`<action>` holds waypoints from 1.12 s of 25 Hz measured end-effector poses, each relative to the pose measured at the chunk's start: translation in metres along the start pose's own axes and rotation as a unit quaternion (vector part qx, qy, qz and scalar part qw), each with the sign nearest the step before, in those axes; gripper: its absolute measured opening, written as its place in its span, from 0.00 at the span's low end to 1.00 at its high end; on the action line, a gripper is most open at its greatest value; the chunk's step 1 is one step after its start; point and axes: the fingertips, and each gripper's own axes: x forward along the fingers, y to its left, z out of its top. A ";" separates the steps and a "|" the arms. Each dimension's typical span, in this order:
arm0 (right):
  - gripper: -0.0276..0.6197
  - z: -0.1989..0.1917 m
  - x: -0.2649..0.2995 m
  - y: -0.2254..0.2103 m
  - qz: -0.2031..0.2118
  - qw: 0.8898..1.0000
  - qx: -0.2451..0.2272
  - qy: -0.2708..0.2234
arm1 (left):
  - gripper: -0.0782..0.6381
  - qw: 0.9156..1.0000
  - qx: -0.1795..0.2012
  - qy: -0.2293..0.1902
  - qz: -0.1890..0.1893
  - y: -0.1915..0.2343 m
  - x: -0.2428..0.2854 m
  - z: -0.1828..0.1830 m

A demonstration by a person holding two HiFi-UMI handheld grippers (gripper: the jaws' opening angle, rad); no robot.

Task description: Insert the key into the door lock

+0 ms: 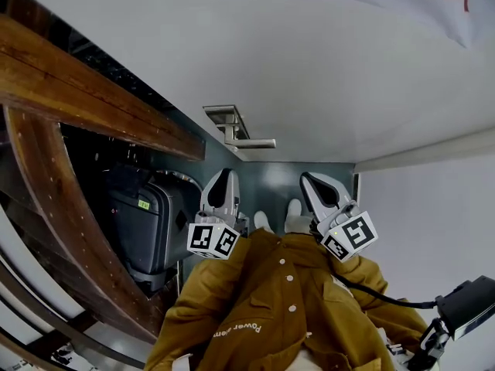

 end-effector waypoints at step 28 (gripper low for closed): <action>0.05 -0.013 0.004 0.012 0.006 0.999 -0.035 0.025 | 0.11 0.985 0.153 0.065 -0.038 -0.084 -0.033 -0.002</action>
